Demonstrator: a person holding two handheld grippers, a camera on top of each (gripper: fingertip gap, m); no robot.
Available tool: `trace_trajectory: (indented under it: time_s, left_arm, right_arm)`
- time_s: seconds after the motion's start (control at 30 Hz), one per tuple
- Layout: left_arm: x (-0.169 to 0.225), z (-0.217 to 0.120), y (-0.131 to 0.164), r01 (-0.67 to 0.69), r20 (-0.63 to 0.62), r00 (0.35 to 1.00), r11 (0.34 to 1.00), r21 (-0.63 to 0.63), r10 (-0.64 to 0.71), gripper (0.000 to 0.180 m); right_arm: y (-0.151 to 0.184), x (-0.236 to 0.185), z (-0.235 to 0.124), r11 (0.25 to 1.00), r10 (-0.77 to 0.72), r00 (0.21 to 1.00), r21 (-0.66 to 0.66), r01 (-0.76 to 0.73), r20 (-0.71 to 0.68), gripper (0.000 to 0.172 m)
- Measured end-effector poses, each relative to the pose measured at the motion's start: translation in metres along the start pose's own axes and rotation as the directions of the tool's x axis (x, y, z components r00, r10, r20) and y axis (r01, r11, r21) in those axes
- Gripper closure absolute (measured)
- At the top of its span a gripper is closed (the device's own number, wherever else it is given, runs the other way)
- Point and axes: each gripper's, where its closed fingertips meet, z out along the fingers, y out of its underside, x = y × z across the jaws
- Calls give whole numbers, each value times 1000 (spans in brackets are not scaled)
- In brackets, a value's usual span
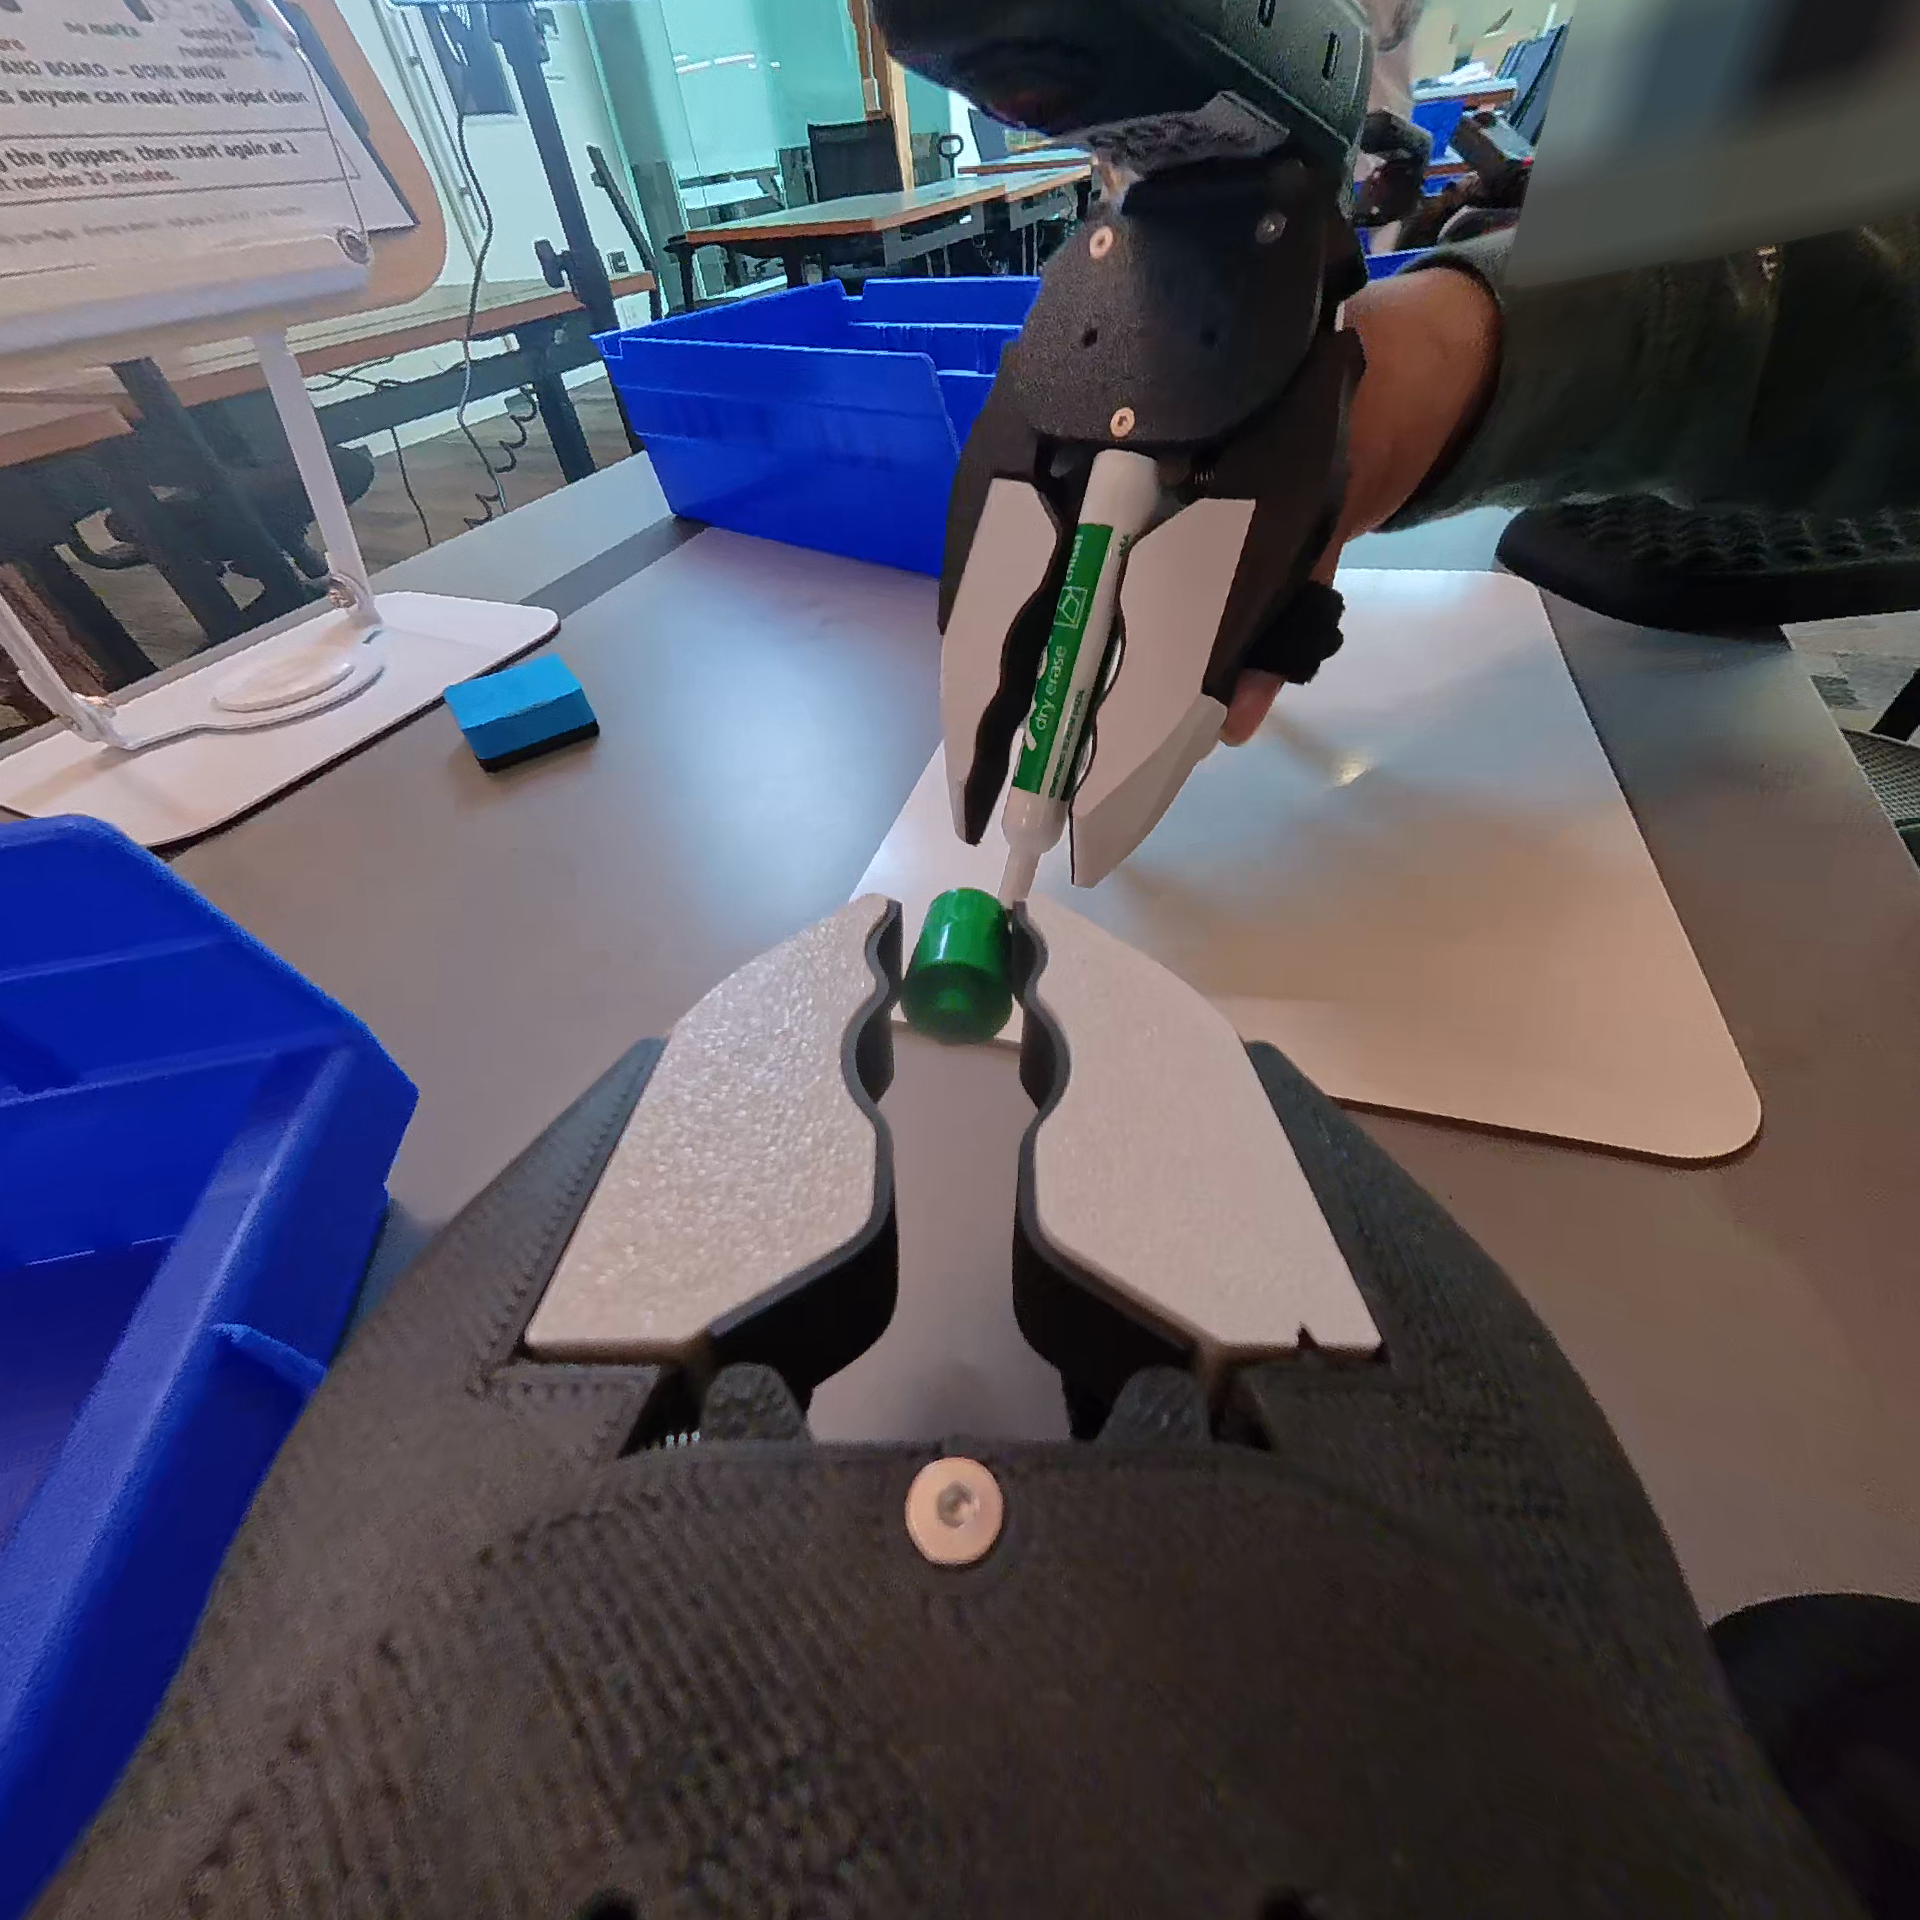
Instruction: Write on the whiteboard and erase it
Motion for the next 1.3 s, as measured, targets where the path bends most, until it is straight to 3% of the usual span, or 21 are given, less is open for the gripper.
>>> trace_trajectory:
  time_s: [0.2,0.43,0.93,1.3]
  left_arm:
    - [4,2,3,-17,-12,1000,1000,-19,17,161]
    - [4,3,4,-23,-9,1000,999,-25,22,161]
    - [2,3,8,-13,-2,1000,999,-49,13,161]
    - [2,4,8,-13,-1,1000,999,-51,13,161]
  right_arm:
    - [-1,-4,0,953,-290,956,-103,285,-38,138]
    - [-3,-5,0,868,-472,881,-199,456,-39,138]
    - [2,3,7,823,-516,857,-276,496,3,138]
    - [20,-47,-3,802,-506,848,-274,530,157,138]
